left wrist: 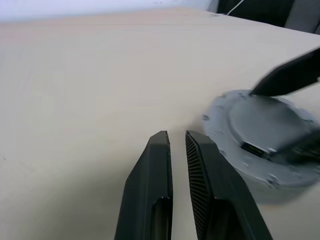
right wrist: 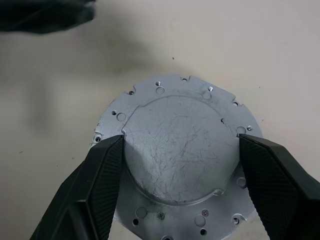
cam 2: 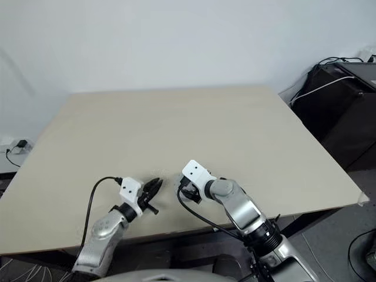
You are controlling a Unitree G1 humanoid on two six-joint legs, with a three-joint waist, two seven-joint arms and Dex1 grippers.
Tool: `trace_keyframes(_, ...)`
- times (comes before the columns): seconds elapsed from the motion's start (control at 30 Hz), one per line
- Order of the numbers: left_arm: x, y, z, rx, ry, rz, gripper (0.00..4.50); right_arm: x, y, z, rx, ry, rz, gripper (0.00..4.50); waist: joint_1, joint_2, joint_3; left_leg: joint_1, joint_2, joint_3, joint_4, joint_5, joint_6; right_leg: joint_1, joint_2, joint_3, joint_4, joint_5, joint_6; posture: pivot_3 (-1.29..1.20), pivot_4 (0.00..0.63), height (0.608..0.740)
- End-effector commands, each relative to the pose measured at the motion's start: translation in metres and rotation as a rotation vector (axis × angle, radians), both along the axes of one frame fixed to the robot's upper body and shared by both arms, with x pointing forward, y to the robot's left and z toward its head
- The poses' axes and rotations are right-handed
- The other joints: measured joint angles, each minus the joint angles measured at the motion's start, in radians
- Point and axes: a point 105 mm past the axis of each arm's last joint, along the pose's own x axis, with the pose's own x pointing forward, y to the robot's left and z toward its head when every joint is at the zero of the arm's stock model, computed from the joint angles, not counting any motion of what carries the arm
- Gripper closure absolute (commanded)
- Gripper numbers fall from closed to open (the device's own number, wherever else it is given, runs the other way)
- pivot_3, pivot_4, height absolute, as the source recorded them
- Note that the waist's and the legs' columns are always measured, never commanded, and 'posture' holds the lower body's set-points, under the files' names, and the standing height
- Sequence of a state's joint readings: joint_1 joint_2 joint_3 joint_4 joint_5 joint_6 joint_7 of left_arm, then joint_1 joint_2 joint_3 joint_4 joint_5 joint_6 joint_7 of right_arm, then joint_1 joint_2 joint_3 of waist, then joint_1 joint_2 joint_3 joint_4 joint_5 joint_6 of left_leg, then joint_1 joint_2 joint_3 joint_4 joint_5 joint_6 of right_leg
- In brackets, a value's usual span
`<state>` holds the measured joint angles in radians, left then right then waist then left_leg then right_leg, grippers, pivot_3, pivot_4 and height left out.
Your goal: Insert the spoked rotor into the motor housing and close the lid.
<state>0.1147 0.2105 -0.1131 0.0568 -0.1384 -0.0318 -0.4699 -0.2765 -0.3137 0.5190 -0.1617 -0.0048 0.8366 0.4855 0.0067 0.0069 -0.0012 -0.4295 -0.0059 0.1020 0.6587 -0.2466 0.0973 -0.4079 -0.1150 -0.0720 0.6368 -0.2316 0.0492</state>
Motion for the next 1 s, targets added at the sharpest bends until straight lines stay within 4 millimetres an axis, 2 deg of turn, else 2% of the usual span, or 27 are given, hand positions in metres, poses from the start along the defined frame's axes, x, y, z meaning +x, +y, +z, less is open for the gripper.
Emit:
trace_keyframes(0.03, 0.02, 0.0, 0.014, -0.029, -0.015, -0.027, 3.92, -0.016, -0.013, -0.034, -0.072, 0.13, -0.026, 1.24, 0.003, -0.002, -0.001, 0.0, 0.0, 0.0, 0.0, 0.0, 0.0, 0.0, 0.0, 0.0, 0.0, 0.0, 0.0, 0.0, 0.0, 0.74)
trace_keyframes(0.23, 0.043, -0.011, 0.02, -0.185, 0.134, -0.097, 3.92, -0.017, -0.013, -0.034, -0.062, 0.128, -0.032, 1.24, 0.005, -0.004, -0.003, 0.0, 0.0, 0.0, 0.001, 0.0, 0.0, 0.001, 0.0, 0.0, 0.0, 0.0, 0.0, 0.0, 0.0, 0.74)
trace_keyframes(0.4, 0.041, -0.03, 0.026, -0.288, 0.257, -0.247, 3.92, -0.018, -0.013, -0.033, -0.057, 0.125, -0.034, 1.24, 0.005, -0.004, -0.003, 0.0, 0.0, -0.001, 0.002, 0.0, 0.0, 0.001, 0.001, 0.0, 0.0, 0.0, 0.0, 0.0, 0.0, 0.74)
trace_keyframes(0.67, 0.04, -0.043, 0.013, -0.215, 0.389, -0.32, 3.92, -0.017, -0.012, -0.032, -0.052, 0.118, -0.04, 1.24, 0.005, -0.004, -0.003, 0.001, 0.0, -0.001, 0.002, 0.0, 0.0, 0.002, 0.001, 0.0, 0.0, 0.0, 0.0, 0.0, 0.0, 0.74)
trace_keyframes(1.0, 0.045, -0.037, 0.0, -0.127, 0.435, -0.289, 3.92, -0.017, -0.011, -0.031, -0.046, 0.115, -0.048, 1.24, 0.005, -0.004, -0.003, 0.001, 0.0, -0.001, 0.002, 0.0, -0.001, 0.002, 0.0, 0.003, 0.0, 0.0, 0.0, 0.0, 0.0, 0.74)
